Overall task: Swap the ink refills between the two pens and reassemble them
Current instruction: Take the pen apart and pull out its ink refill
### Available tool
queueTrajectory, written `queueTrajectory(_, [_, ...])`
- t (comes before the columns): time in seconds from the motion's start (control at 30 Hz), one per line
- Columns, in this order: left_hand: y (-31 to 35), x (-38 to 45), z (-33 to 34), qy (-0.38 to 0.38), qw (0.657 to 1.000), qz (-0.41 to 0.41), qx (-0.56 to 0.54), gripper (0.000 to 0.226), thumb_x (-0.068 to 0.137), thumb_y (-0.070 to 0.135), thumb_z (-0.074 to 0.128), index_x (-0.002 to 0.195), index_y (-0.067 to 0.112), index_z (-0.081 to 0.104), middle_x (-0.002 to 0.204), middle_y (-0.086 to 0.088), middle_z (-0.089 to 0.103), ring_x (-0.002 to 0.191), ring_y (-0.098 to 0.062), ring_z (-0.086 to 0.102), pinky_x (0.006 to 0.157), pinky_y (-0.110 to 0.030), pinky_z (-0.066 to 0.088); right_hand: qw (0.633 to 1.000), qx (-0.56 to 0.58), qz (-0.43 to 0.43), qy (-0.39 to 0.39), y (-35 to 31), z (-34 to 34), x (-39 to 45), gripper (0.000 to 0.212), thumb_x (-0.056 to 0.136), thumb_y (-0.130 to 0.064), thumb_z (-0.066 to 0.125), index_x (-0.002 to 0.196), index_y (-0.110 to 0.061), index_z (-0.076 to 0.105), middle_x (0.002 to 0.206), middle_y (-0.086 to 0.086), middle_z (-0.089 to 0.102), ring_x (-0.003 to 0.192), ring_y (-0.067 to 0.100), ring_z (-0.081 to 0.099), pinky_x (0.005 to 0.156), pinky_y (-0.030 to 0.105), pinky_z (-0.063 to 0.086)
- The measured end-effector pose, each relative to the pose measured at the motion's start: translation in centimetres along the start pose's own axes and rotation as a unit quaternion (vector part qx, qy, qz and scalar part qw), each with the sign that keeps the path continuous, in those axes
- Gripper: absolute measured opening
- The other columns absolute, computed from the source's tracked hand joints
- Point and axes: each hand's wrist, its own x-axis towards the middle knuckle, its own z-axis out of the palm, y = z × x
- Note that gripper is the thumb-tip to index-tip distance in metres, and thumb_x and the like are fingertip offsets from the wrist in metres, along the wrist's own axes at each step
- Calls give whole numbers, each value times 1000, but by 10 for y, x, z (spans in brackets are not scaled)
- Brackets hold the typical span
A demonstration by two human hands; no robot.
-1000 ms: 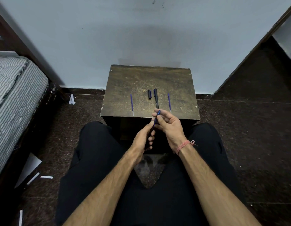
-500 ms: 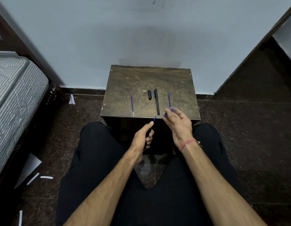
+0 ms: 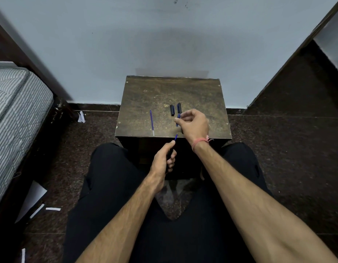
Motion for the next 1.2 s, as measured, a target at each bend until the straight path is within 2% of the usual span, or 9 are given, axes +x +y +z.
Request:
queueTrajectory(0.13, [1, 0, -3, 4, 1000, -2, -1, 56, 85, 77, 62, 60, 29, 51, 56, 7, 37, 52, -10, 34, 57, -30, 34, 996, -85, 0, 3, -4, 8, 11, 22, 77, -39, 95, 84, -28, 78, 75, -14, 77, 77, 1, 75, 81, 35, 64])
queueTrajectory(0.43, [4, -2, -3, 10, 1000, 2, -6, 54, 86, 75, 61, 60, 28, 51, 56, 6, 37, 53, -11, 34, 57, -31, 32, 984, -177, 14, -23, -2, 27, 18, 19, 75, -34, 94, 76, -28, 76, 79, -10, 78, 85, 11, 76, 84, 35, 62])
queueTrajectory(0.73, [11, -9, -2, 25, 999, -7, -35, 50, 99, 59, 57, 61, 27, 51, 56, 4, 35, 53, -11, 33, 57, -31, 29, 973, -232, 13, -12, 2, 30, 24, 25, 76, -42, 96, 77, -28, 75, 84, -9, 78, 89, 19, 76, 78, 30, 58])
queueTrajectory(0.8, [11, -9, -2, 26, 999, -9, -37, 50, 99, 58, 57, 60, 27, 51, 56, 4, 34, 53, -11, 32, 57, -31, 28, 977, -214, 3, -11, 2, 26, 21, 26, 78, -45, 93, 77, -28, 74, 81, -9, 77, 84, 17, 74, 78, 31, 57])
queueTrajectory(0.87, [11, -9, -2, 28, 999, -7, -40, 50, 99, 57, 56, 60, 27, 51, 55, 4, 34, 53, -12, 32, 57, -32, 28, 982, -185, -25, 0, 1, 22, 11, 28, 85, -51, 86, 77, -28, 72, 75, -12, 73, 75, 9, 70, 71, 27, 52])
queueTrajectory(0.97, [11, -7, -1, 28, 999, -6, -38, 50, 98, 59, 57, 60, 27, 52, 55, 4, 34, 53, -12, 32, 56, -32, 27, 996, -82, -42, 1, 1, 16, -15, 37, 97, -57, 70, 77, -26, 74, 69, -11, 73, 68, 2, 70, 67, 29, 54])
queueTrajectory(1.03, [10, -6, 0, 28, 999, -6, -35, 51, 97, 61, 57, 59, 27, 51, 55, 4, 34, 53, -12, 32, 56, -32, 27, 999, 2, -23, -48, 7, 9, -36, 48, 101, -65, 60, 78, -27, 78, 70, -4, 75, 69, 6, 72, 68, 31, 57])
queueTrajectory(1.1, [9, -7, 2, 28, 999, -4, -30, 51, 96, 62, 57, 60, 27, 51, 56, 4, 33, 53, -12, 31, 55, -32, 26, 991, 61, 0, -116, 17, 2, -55, 50, 101, -68, 60, 83, -26, 81, 70, 6, 76, 66, 13, 70, 66, 33, 55])
queueTrajectory(1.2, [9, -8, 6, 28, 999, 1, -25, 52, 98, 62, 53, 60, 26, 49, 56, 2, 32, 54, -13, 30, 55, -33, 24, 976, 122, 23, -180, 28, -5, -70, 32, 98, -51, 75, 91, -21, 82, 67, 15, 75, 60, 30, 72, 67, 48, 61])
